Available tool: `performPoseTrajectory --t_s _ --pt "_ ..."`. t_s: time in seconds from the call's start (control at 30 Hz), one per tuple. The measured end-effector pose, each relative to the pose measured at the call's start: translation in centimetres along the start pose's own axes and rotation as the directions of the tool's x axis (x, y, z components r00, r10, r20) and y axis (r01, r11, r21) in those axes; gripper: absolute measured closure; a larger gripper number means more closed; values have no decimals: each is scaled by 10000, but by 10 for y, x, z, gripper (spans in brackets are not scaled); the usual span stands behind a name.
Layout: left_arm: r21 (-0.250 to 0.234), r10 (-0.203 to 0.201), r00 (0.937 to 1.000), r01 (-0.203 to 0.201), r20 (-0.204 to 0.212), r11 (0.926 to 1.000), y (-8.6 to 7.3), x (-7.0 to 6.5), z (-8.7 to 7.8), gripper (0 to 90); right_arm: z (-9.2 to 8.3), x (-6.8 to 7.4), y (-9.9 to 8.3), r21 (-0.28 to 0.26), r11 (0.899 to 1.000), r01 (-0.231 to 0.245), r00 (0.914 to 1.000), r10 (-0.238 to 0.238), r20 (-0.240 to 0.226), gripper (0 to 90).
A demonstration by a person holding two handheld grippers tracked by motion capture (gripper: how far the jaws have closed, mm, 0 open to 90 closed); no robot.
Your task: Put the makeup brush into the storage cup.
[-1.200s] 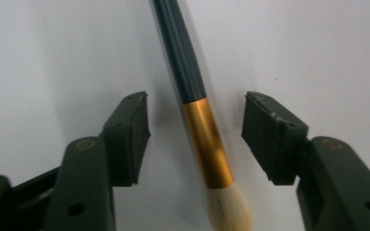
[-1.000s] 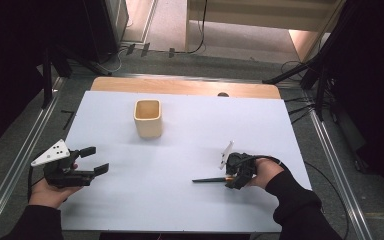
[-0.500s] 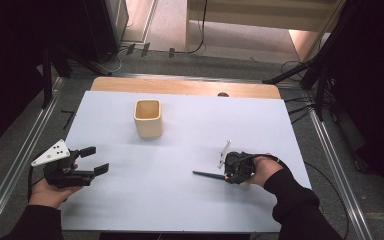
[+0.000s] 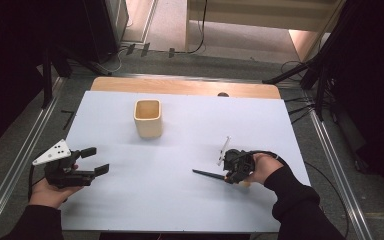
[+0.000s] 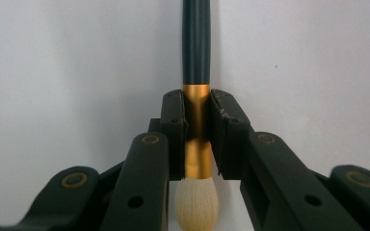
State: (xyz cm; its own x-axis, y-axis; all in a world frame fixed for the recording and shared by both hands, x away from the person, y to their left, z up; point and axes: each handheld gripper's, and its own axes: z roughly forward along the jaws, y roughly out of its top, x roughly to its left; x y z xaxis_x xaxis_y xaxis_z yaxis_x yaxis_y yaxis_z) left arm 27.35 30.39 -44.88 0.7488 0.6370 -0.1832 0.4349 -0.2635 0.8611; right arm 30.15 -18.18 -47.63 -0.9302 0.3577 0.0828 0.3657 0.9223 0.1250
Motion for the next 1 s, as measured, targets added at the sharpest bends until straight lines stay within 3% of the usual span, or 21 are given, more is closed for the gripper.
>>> performPoseTrajectory --t_s 0.17,0.3,0.6,0.67,0.73,0.77,0.8,0.83,0.87,0.9,0.93,0.97,1.0 --pt "194 -153 9999 151 74 9997 0 0 1 179 -9 -1 -3 -380 9986 -358 9994 359 28 781" --pt "163 -206 9996 203 190 9997 1 0 1 179 -15 -1 -5 -834 9959 -348 9993 361 137 781" --pt "168 -342 9990 337 296 9993 2 -2 2 179 -31 6 -8 -1849 9798 -763 9966 807 164 782" --pt "147 -362 9988 358 328 9993 2 -2 2 179 -35 7 -9 -2336 9679 -926 9956 937 -66 782" --pt "87 -389 9983 386 423 9992 2 -3 2 179 -36 7 -10 -2453 9638 -1040 9945 1031 -166 781" --pt "103 -460 9975 455 544 9989 3 -3 3 178 -39 7 -11 -2790 9533 -1154 9933 1139 -215 782" --pt "103 -460 9975 455 544 9989 3 -3 3 179 -39 7 -11 -2790 9533 -1154 9933 1139 -215 782" --pt "34 -478 9970 477 614 9989 4 -3 3 178 -42 8 -13 -3080 9438 -1201 9926 1192 -216 782" --pt "30 -485 9968 484 641 9988 4 -4 3 178 -42 8 -13 -3080 9438 -1201 9926 1192 -216 782" --pt "48 -484 9964 482 690 9988 4 -4 3 178 -43 8 -13 -3228 9380 -1268 9918 1255 -247 782" --pt "47 -489 9963 486 708 9988 5 -4 3 178 -45 9 -15 -3626 9225 -1322 9910 1304 -297 782" --pt "36 -536 9958 534 736 9986 5 -4 3 178 -45 9 -15 -3626 9225 -1322 9910 1304 -297 782" --pt "60 -516 9956 512 781 9987 6 -5 3 179 -46 10 -16 -3802 9155 -1319 9904 1378 -119 782"
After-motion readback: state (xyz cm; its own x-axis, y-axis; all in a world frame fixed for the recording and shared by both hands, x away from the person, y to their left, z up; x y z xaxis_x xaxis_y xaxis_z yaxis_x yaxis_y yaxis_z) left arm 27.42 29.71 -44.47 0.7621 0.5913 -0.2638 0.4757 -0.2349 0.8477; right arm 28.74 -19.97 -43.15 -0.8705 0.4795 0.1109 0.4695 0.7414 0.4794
